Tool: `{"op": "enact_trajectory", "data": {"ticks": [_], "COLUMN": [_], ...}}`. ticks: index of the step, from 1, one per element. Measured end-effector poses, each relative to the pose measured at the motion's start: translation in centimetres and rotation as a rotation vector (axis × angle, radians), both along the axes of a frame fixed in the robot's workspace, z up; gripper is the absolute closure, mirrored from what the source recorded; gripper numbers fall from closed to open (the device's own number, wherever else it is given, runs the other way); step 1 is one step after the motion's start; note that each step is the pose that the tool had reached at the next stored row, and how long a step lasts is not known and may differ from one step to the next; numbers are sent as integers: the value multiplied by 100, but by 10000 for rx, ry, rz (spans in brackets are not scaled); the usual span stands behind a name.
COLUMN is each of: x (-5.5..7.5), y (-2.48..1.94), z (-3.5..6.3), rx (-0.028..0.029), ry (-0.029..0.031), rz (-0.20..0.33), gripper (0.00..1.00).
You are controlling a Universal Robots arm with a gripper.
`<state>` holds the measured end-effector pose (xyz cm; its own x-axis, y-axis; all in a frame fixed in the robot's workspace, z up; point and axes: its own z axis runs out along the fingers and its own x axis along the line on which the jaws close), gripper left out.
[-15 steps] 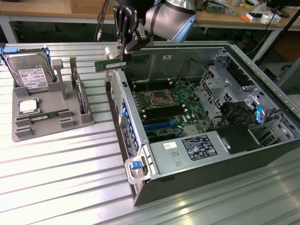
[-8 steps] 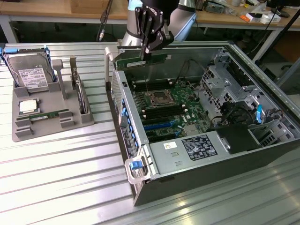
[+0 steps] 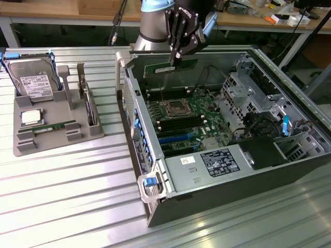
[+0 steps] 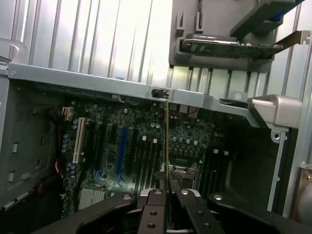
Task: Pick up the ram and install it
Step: 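Pick up the ram and move it above insertion slot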
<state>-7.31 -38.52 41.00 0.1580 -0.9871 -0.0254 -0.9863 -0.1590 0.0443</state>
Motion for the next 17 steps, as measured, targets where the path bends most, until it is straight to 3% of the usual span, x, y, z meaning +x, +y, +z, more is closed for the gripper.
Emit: {"op": "enact_trajectory", "data": {"ticks": [10,17], "x": [322,477], "y": [0,0], "z": [0,-1], "rx": [-1,-3], "ry": [0,1], "rz": [0,0], "gripper": [87,87]}}
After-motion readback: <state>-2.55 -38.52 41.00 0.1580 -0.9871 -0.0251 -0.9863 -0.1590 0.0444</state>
